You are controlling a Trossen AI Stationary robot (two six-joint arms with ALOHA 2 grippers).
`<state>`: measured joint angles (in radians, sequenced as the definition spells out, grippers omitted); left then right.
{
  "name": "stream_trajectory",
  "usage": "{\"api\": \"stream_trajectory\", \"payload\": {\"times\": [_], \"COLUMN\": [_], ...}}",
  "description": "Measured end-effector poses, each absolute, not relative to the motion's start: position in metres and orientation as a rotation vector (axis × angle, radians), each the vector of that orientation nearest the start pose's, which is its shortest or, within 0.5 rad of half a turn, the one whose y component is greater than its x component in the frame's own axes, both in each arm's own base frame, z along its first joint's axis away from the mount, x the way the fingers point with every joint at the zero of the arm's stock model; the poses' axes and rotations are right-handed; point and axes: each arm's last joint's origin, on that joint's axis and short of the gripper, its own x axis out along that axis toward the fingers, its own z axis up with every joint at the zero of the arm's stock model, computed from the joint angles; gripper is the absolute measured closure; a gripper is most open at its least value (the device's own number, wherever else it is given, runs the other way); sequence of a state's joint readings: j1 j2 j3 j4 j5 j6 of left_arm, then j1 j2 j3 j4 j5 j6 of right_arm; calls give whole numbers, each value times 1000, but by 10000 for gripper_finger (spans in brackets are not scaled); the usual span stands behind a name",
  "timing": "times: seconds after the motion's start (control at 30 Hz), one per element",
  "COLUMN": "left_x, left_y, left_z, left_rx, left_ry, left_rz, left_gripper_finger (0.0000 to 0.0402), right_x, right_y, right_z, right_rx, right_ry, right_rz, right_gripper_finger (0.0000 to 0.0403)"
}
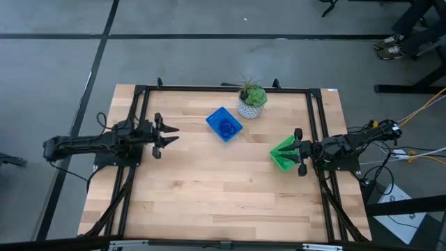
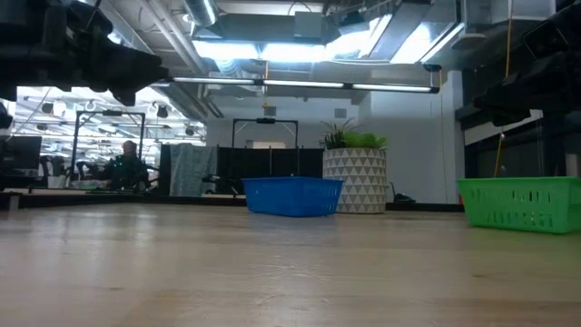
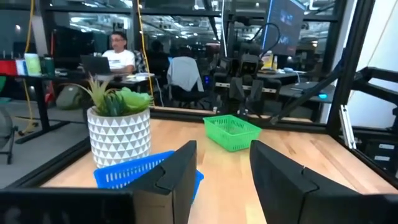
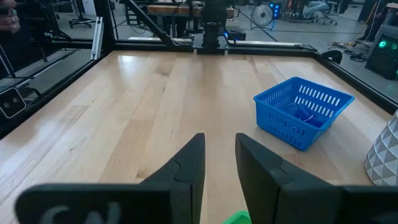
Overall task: Sort items
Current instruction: Return to Home Position
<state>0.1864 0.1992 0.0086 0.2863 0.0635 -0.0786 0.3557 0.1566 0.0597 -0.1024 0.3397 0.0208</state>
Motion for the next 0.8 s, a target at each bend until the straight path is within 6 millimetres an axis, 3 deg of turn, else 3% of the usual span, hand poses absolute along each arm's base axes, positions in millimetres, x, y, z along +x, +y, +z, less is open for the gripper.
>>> {"api": "stream_trajectory", "payload": {"times": [0.33,0.8], "left_x": [93,93], "left_y": [21,20], "left_z": [177,171], "left_rx": [-38,-49], "left_ry": [-44,50], "left_rz": [296,265], "left_gripper_finger": [258,258], "right_x": [99,99], "right_y": [26,26], "right_z": [162,162], "right_rx": [-47,-48], "right_ry": [188,188], "right_rz": [14,14], "right_gripper_finger": [313,313]}}
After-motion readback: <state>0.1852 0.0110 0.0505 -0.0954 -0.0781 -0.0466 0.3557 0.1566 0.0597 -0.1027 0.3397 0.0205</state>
